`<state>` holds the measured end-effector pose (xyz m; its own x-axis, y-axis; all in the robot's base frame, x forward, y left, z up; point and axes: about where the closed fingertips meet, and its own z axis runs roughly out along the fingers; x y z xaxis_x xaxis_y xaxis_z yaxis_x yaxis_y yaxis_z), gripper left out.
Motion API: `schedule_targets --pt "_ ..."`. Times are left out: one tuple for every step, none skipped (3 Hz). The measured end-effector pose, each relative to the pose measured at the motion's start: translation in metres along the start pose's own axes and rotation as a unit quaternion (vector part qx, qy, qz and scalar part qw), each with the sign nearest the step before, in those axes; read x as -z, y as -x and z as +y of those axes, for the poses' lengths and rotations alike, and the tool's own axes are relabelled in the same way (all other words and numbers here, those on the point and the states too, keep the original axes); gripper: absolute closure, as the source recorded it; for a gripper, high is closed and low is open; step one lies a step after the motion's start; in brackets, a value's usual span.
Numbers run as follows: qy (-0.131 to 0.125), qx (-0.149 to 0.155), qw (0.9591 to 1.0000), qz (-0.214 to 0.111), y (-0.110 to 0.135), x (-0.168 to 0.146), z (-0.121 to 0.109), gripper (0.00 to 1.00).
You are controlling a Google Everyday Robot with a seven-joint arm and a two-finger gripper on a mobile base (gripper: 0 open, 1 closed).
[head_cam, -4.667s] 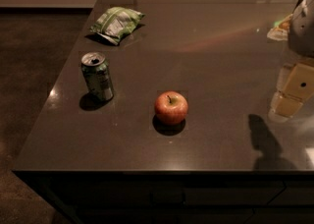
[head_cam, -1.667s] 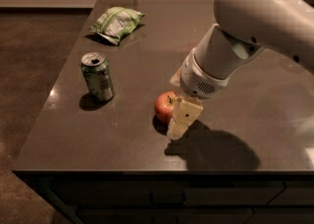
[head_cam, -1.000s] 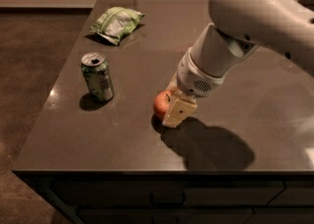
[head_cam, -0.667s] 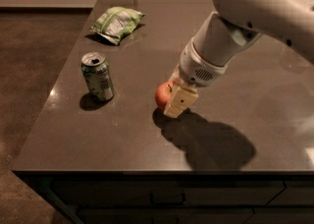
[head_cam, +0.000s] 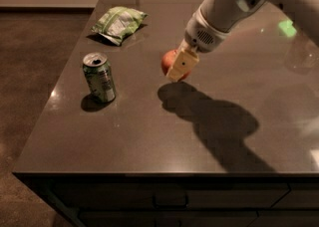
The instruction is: Move apple near green jalapeno chip bag
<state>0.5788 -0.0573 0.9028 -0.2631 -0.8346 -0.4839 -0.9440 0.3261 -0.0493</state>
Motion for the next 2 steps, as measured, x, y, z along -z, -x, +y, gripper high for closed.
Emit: schedule_targets --pt "-0.015 -0.028 0.9995 -0.005 0.022 -0.007 -0.028 1.0" --pt "-0.029 -0.043 0.9986 -0.006 0.045 -0.017 -0.046 1.0"
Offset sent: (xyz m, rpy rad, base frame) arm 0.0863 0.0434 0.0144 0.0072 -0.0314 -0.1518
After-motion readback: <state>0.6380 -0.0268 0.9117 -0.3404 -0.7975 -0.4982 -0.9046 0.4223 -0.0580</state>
